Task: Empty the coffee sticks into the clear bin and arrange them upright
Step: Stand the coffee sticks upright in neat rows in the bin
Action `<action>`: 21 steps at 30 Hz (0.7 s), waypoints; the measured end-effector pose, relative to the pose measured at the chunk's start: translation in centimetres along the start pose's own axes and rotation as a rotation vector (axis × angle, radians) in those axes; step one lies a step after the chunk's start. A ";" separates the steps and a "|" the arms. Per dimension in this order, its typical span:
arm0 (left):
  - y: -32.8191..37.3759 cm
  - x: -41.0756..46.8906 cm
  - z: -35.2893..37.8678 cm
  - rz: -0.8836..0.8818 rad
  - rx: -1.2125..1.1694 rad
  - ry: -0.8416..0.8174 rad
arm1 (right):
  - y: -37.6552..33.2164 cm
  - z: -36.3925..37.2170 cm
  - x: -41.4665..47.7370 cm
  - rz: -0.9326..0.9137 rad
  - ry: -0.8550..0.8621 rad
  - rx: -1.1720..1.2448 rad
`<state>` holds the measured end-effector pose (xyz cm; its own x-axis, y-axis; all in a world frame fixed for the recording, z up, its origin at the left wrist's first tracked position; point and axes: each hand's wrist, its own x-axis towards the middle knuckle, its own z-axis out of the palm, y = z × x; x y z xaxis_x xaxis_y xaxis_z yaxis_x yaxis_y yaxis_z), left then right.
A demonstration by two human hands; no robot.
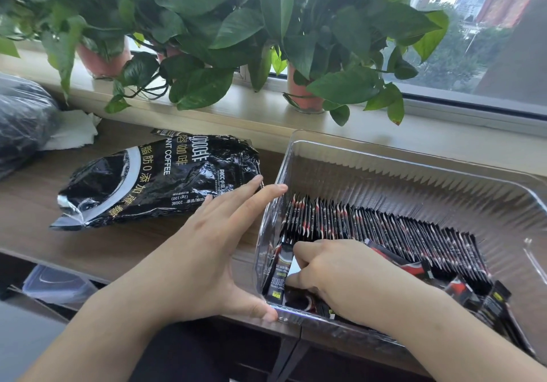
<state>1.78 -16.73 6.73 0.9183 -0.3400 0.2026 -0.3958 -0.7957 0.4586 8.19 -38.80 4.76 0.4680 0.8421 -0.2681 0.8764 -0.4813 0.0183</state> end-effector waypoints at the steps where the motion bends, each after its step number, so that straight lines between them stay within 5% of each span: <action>1: 0.0 0.0 0.0 0.002 0.001 0.000 | 0.0 0.4 0.0 -0.005 0.033 0.001; 15: 0.1 0.0 0.0 -0.005 0.003 -0.001 | -0.1 0.2 -0.9 0.015 0.292 0.131; 21: 0.2 -0.1 -0.1 -0.007 0.005 -0.007 | -0.6 0.4 -0.1 -0.033 0.230 0.146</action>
<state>1.55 -16.82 6.89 0.9213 -0.3375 0.1932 -0.3889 -0.8008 0.4554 7.53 -38.71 4.37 0.4679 0.8829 -0.0397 0.8736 -0.4689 -0.1302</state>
